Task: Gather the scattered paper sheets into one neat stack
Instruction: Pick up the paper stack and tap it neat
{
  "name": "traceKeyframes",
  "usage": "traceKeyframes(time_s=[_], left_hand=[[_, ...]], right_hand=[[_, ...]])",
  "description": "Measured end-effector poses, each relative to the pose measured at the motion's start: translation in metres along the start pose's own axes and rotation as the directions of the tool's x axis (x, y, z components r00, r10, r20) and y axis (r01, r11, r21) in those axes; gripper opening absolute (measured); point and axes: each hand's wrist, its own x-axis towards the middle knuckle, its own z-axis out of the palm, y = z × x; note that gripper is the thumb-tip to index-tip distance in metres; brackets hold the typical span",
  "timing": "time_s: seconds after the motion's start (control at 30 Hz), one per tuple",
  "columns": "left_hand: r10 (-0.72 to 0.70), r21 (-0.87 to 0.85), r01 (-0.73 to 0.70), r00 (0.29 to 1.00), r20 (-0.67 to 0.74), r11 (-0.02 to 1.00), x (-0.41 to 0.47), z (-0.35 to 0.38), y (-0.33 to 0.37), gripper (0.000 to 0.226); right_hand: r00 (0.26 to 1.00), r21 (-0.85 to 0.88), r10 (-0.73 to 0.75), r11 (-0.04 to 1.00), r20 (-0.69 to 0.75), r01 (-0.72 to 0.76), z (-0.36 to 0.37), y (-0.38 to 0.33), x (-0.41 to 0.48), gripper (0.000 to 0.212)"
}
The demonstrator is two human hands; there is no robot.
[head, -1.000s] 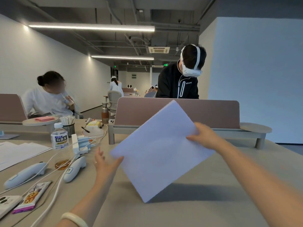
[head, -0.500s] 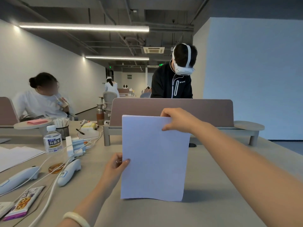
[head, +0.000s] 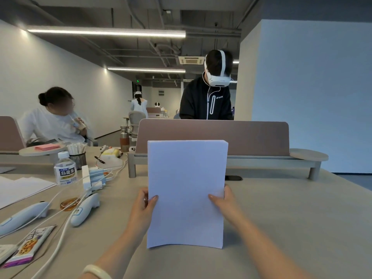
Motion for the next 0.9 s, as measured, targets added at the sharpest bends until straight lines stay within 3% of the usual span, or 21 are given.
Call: traceKeyframes(time_s=[0.2, 0.43, 0.63, 0.9], left_hand=[[0.038, 0.005, -0.038, 0.998, -0.054, 0.999, -0.001, 0.004, 0.001, 0.01], [-0.021, 0.021, 0.022, 0.999, -0.029, 1.0, -0.015, 0.012, -0.025, 0.014], [-0.056, 0.055, 0.063, 0.992, -0.117, 0.997, -0.018, 0.023, -0.038, 0.011], [-0.086, 0.091, 0.089, 0.996, -0.035, 0.992, -0.025, 0.085, -0.012, 0.011]], right_hand=[[0.994, -0.044, -0.097, 0.995, -0.052, 0.095, 0.01, -0.018, -0.007, 0.021], [0.999, -0.046, -0.019, 0.999, -0.041, 0.017, 0.021, 0.034, -0.023, 0.024], [0.995, -0.132, -0.013, 0.991, -0.098, 0.0, 0.024, 0.055, -0.025, 0.018], [0.981, -0.286, -0.042, 0.958, -0.191, -0.015, -0.05, 0.051, -0.019, 0.027]])
